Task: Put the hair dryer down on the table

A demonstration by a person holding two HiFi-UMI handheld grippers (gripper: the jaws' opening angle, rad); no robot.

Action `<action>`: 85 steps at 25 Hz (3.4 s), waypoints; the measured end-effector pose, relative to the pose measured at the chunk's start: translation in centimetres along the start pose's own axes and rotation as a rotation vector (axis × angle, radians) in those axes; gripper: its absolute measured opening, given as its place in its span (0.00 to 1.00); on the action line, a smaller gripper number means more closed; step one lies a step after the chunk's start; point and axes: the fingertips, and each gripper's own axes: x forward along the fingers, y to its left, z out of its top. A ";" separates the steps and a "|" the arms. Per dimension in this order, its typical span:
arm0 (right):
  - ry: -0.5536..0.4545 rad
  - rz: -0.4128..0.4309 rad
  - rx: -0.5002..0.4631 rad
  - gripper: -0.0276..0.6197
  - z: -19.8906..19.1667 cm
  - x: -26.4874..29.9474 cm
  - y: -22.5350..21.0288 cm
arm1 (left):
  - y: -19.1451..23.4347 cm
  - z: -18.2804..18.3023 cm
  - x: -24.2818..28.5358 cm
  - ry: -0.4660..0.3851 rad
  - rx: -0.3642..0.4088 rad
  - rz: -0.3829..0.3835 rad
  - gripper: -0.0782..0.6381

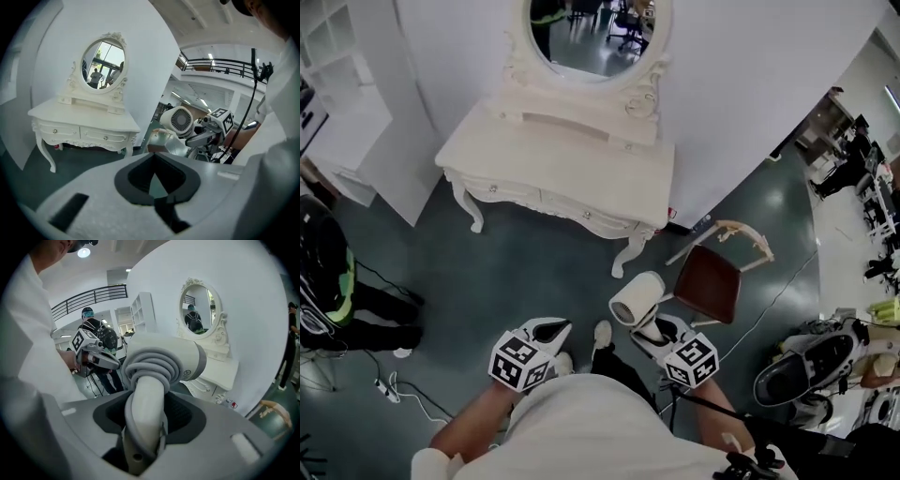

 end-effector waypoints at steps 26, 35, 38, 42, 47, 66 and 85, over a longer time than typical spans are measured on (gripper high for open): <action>0.124 0.200 -0.407 0.36 19.8 18.7 -33.1 | 19.5 21.2 13.1 -0.055 -0.073 0.243 0.11; 0.180 0.176 -0.505 0.36 24.8 26.1 -41.2 | 24.8 22.5 13.7 -0.047 -0.106 0.266 0.11; 0.215 0.170 -0.511 0.36 26.1 28.8 -43.4 | 27.5 23.4 13.7 -0.052 -0.120 0.262 0.11; 0.260 0.155 -0.506 0.36 27.4 31.9 -45.7 | 31.5 25.1 13.8 -0.042 -0.110 0.237 0.11; 0.320 0.127 -0.517 0.36 29.1 35.4 -48.9 | 36.0 28.8 14.3 -0.032 -0.066 0.195 0.11; 0.416 0.134 -0.526 0.36 29.4 41.5 -54.9 | 44.3 32.0 15.8 0.048 -0.070 0.113 0.11; 0.400 0.170 -0.496 0.41 29.7 39.7 -55.9 | 42.3 32.2 16.3 0.071 -0.061 0.111 0.11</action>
